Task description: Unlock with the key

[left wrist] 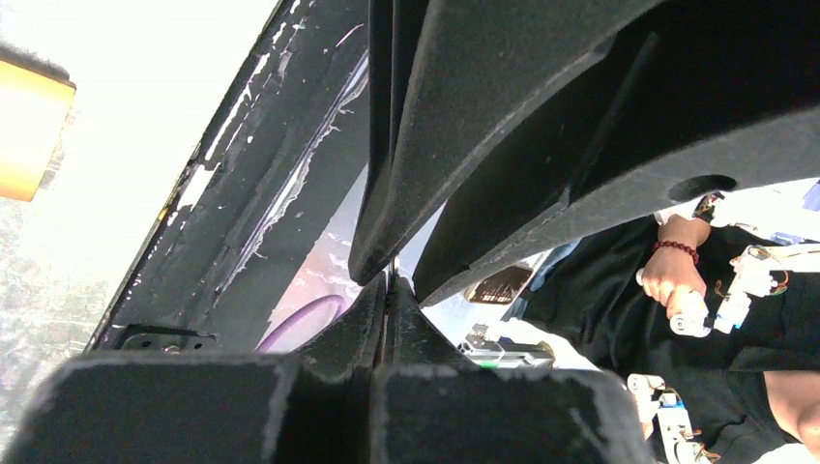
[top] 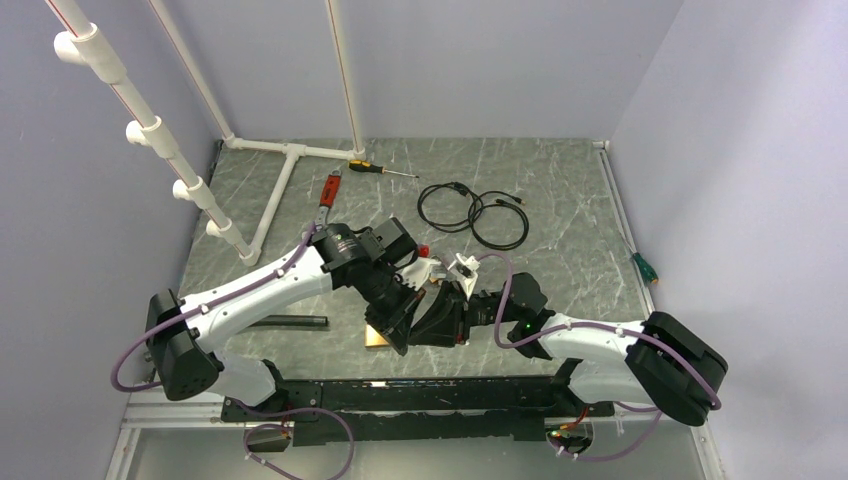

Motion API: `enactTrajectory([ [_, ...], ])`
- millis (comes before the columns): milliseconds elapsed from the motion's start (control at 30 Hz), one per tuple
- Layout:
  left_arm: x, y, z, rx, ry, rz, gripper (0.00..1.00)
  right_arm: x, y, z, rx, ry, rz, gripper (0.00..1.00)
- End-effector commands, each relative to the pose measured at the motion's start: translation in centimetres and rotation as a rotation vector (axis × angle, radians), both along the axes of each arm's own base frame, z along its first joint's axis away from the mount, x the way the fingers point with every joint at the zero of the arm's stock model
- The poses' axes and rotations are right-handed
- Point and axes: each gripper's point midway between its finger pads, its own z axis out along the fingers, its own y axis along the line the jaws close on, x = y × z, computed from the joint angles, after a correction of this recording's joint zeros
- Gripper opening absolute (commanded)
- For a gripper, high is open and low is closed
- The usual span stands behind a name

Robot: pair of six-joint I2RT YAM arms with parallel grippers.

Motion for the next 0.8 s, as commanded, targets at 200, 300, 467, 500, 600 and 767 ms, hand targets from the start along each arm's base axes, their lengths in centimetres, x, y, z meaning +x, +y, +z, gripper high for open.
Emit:
enactTrajectory([
  [200, -0.1, 0.4, 1.1, -0.066, -0.058, -0.013, 0.00, -0.1, 0.1, 2.2, 0.064, -0.087, -0.001, 0.21],
  [300, -0.2, 0.5, 1.1, -0.067, -0.056, -0.016, 0.00, -0.2, 0.1, 2.4, 0.066, -0.091, -0.002, 0.21],
  [467, -0.2, 0.5, 1.1, -0.068, -0.059, -0.015, 0.00, -0.2, 0.1, 2.4, 0.067, -0.088, -0.002, 0.08],
  [500, -0.2, 0.5, 1.0, -0.065, -0.061, -0.016, 0.00, -0.2, 0.0, 2.4, 0.068, -0.088, -0.002, 0.04],
  [600, -0.1, 0.7, 0.8, -0.055, -0.070, -0.015, 0.00, -0.3, 0.0, 2.4, 0.069, -0.086, -0.003, 0.00],
  [767, 0.5, 1.2, 0.7, -0.036, -0.111, 0.010, 0.16, -0.2, -0.1, 2.4, 0.066, -0.079, -0.018, 0.00],
])
